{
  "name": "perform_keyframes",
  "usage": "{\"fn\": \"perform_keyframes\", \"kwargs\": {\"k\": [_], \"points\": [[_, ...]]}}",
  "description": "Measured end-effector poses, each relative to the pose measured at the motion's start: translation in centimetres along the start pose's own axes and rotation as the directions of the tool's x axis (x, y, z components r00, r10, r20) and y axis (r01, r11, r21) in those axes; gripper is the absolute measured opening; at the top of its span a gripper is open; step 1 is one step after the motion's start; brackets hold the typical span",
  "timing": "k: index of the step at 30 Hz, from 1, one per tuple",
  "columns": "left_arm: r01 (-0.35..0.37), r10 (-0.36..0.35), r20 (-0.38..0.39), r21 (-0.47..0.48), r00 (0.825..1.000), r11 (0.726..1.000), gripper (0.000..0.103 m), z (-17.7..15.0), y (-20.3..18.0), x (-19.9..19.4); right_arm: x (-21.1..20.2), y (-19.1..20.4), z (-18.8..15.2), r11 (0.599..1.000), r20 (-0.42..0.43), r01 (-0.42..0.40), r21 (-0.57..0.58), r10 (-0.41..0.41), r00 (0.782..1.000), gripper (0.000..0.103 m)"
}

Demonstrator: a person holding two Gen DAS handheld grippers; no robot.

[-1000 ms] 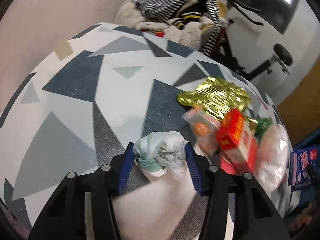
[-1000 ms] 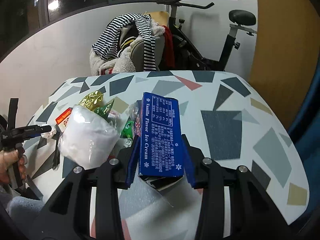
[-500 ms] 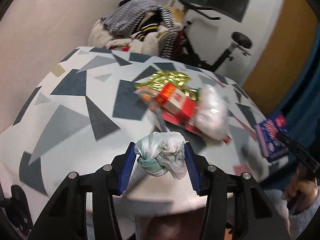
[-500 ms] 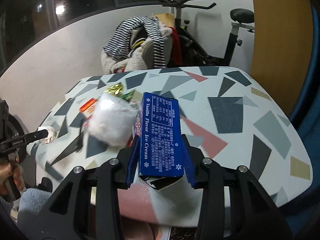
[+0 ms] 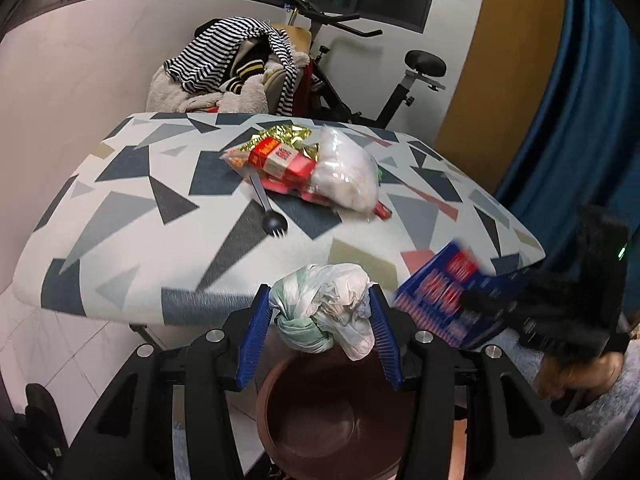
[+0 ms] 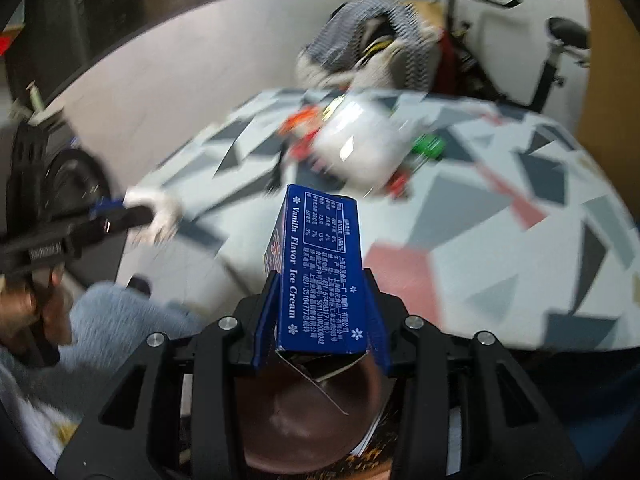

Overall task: Collect trash
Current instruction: 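Carry the blue box down to the brown bin and open the right tool, then lower the white tissue into the brown bin and open the left tool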

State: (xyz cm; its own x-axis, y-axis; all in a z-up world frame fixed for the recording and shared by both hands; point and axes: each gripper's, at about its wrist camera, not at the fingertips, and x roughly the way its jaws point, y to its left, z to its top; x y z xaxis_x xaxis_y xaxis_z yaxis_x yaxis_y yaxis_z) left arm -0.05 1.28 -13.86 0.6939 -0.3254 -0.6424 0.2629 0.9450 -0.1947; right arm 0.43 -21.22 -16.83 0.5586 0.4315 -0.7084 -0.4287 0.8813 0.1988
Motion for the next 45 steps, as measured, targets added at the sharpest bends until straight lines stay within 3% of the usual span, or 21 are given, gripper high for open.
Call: {"fn": "perform_keyframes", "kwargs": {"k": [5, 12, 18, 23, 29, 37, 40, 45], "points": [[-0.009, 0.009, -0.021, -0.005, 1.000, 1.000, 0.048, -1.8, 0.0, 0.6, 5.7, 1.5, -3.1, 0.998, -0.151, -0.055, 0.015, 0.056, 0.987, 0.042], [-0.020, 0.021, -0.025, 0.028, 0.999, 0.999, 0.048, -3.6, -0.2, 1.7, 12.2, 2.9, -6.9, 0.998, -0.328, 0.010, -0.054, -0.028, 0.944, 0.042], [-0.009, 0.008, -0.034, -0.036, 0.999, 0.999, 0.048, -4.7, 1.3, 2.5, 14.6, 4.2, -8.9, 0.989, -0.383, 0.068, -0.134, -0.115, 0.916, 0.043], [-0.006, 0.004, -0.035, -0.046, 0.999, 0.999, 0.048, -5.2, 1.6, 2.7, 15.8, 2.9, -9.8, 0.978, -0.448, 0.159, -0.138, -0.205, 0.870, 0.044], [0.005, -0.008, -0.057, -0.052, 0.998, 0.999, 0.048, -5.7, 1.7, 3.3, 15.7, 1.7, -9.9, 0.969, -0.460, 0.215, -0.122, -0.247, 0.853, 0.049], [0.005, -0.009, -0.070, -0.057, 0.998, 0.998, 0.048, -6.0, 1.8, 3.7, 15.5, 0.7, -9.1, 0.968, -0.428, 0.237, -0.089, -0.252, 0.868, 0.076], [0.003, -0.007, -0.073, -0.057, 0.997, 0.998, 0.048, -6.0, 1.8, 3.7, 14.0, 0.7, -8.4, 0.972, -0.381, 0.225, -0.068, -0.234, 0.894, 0.087], [-0.003, -0.002, -0.086, -0.057, 0.996, 0.998, 0.048, -6.2, 1.6, 4.1, 10.0, 1.2, -6.5, 0.980, -0.248, 0.199, -0.026, -0.199, 0.948, 0.095]]}}
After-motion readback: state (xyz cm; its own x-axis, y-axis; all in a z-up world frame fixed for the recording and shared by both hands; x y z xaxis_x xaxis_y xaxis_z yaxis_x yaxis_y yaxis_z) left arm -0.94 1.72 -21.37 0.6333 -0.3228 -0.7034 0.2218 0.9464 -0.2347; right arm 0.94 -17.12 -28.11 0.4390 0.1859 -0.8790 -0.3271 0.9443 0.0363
